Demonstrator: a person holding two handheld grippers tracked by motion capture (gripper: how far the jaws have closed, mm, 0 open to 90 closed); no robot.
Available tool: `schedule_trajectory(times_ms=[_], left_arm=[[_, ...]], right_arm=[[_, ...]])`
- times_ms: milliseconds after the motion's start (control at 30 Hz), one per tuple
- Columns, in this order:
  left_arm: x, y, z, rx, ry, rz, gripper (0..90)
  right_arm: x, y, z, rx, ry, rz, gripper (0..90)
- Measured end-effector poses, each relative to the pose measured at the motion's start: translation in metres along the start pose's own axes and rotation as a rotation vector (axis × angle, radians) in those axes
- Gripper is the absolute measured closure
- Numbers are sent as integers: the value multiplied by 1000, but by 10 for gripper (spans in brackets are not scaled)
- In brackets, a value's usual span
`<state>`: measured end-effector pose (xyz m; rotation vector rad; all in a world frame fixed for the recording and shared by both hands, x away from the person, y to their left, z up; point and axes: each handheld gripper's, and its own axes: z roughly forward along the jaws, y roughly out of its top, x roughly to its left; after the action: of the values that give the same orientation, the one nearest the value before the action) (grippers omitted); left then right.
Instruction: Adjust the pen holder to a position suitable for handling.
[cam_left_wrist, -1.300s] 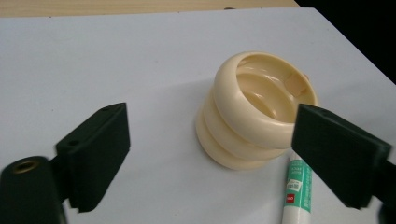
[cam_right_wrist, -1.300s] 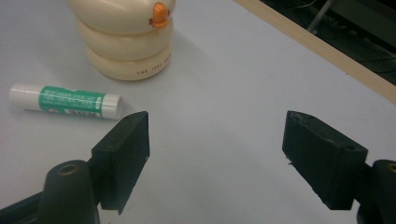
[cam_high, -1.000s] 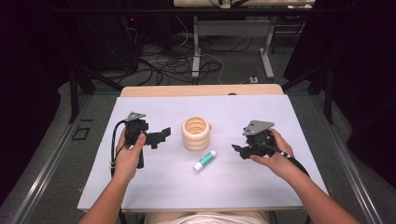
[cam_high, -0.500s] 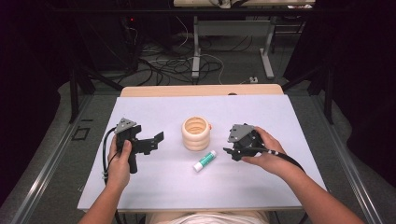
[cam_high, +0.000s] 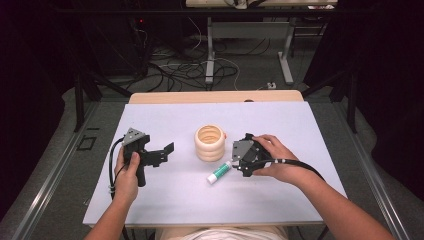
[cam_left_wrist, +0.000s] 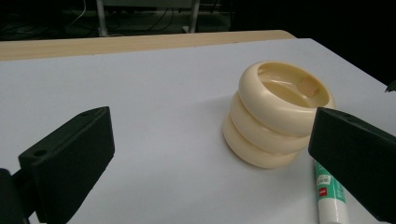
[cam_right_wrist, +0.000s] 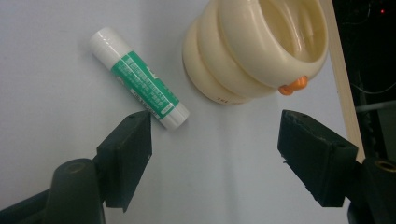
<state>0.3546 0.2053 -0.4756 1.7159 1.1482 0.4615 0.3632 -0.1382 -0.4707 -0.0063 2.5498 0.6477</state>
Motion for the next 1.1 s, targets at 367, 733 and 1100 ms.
schedule_trajectory(times_ms=[367,733,1100], left_arm=[[0,-1,1,4,-9,1,3],[0,-2,3,14,-17,-2,3],[1,-2,2,10,-20,-4,3]], right_arm=[[6,18,12,10,17,-214,268],[16,39,23,19,106,-314,343],[21,52,33,17,147,-360,403]])
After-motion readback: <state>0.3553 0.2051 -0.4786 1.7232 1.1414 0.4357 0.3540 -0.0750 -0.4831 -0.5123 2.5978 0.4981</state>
